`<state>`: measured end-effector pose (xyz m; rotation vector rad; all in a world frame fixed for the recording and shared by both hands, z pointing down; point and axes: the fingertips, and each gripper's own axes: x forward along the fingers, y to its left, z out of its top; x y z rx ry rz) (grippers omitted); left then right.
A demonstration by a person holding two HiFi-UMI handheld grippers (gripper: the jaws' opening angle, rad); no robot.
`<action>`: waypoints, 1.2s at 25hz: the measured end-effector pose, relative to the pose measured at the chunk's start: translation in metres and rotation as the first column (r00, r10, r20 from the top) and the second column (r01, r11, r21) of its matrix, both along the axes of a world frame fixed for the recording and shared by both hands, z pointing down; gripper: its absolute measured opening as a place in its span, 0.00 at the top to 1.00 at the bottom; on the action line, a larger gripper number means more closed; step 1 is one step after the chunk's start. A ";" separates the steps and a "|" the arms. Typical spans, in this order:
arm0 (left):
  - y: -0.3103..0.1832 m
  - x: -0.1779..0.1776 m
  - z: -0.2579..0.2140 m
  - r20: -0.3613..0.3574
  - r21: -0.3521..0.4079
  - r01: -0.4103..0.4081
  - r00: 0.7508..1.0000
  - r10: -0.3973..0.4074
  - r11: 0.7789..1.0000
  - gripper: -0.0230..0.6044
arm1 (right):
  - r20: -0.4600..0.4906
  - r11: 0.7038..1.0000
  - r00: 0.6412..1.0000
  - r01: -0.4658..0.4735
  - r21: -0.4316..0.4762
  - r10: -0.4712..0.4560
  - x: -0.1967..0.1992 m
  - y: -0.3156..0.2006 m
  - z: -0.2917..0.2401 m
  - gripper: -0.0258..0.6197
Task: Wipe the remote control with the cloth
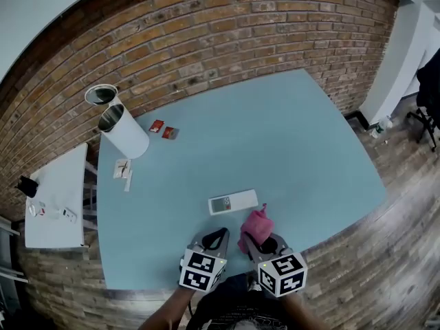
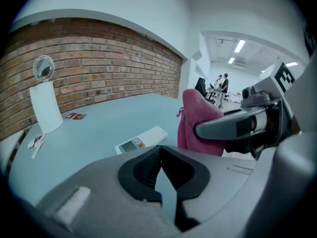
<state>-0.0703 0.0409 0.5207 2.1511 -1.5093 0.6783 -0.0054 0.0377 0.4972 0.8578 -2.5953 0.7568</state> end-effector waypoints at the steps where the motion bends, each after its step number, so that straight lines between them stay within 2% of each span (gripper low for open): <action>1: -0.005 -0.005 0.001 0.024 0.004 -0.026 0.999 0.026 1.000 0.95 | -0.002 1.000 1.000 -0.004 0.003 0.004 -0.003 -0.005 -0.001 0.86; 3: -0.016 -0.013 0.002 0.049 0.001 -0.079 0.996 0.079 0.997 0.95 | -0.009 1.000 1.000 -0.015 0.007 0.015 -0.008 -0.015 -0.001 0.86; 4: -0.020 -0.017 0.004 0.048 -0.010 -0.106 0.993 0.106 0.994 0.87 | -0.013 1.000 1.000 -0.019 0.008 0.019 -0.012 -0.020 -0.001 0.86; 6: -0.027 -0.024 0.009 0.053 -0.041 -0.168 0.984 0.170 0.985 0.80 | -0.021 1.000 1.000 -0.022 0.011 0.022 -0.019 -0.028 -0.002 0.86; 8: -0.033 -0.030 0.015 0.088 -0.066 -0.243 0.965 0.248 0.968 0.76 | -0.032 1.000 0.999 -0.018 0.016 0.019 -0.027 -0.035 -0.002 0.86; 11: -0.041 -0.039 0.025 0.147 -0.112 -0.353 0.919 0.366 0.929 0.72 | -0.052 1.000 0.998 -0.016 0.022 0.017 -0.035 -0.044 -0.002 0.86; 15: -0.050 -0.044 0.038 0.188 -0.177 -0.483 0.839 0.511 0.858 0.65 | -0.077 1.000 0.997 -0.014 0.020 0.015 -0.040 -0.053 -0.002 0.86; 17: -0.055 -0.045 0.045 0.204 -0.200 -0.532 0.799 0.566 0.823 0.58 | -0.091 1.000 0.996 -0.009 0.014 0.010 -0.042 -0.057 0.000 0.86; 19: -0.059 -0.046 0.051 0.207 -0.214 -0.568 0.768 0.605 0.795 0.56 | -0.103 1.000 0.995 -0.003 0.008 0.003 -0.045 -0.060 0.002 0.86; 20: -0.060 -0.046 0.054 0.205 -0.220 -0.584 0.756 0.622 0.781 0.49 | -0.107 1.000 0.994 0.002 0.005 -0.001 -0.046 -0.061 0.003 0.86; 24: -0.064 -0.042 0.067 0.189 -0.236 -0.634 0.713 0.675 0.736 0.48 | -0.124 0.999 0.992 0.033 -0.012 -0.035 -0.053 -0.066 0.008 0.86; 25: -0.065 -0.041 0.070 0.180 -0.243 -0.644 0.705 0.686 0.726 0.39 | -0.126 0.999 0.991 0.045 -0.017 -0.046 -0.056 -0.067 0.009 0.86; 30: -0.066 -0.039 0.083 0.165 -0.268 -0.676 0.670 0.724 0.686 0.39 | -0.117 0.995 0.989 0.088 -0.046 -0.093 -0.074 -0.073 0.014 0.86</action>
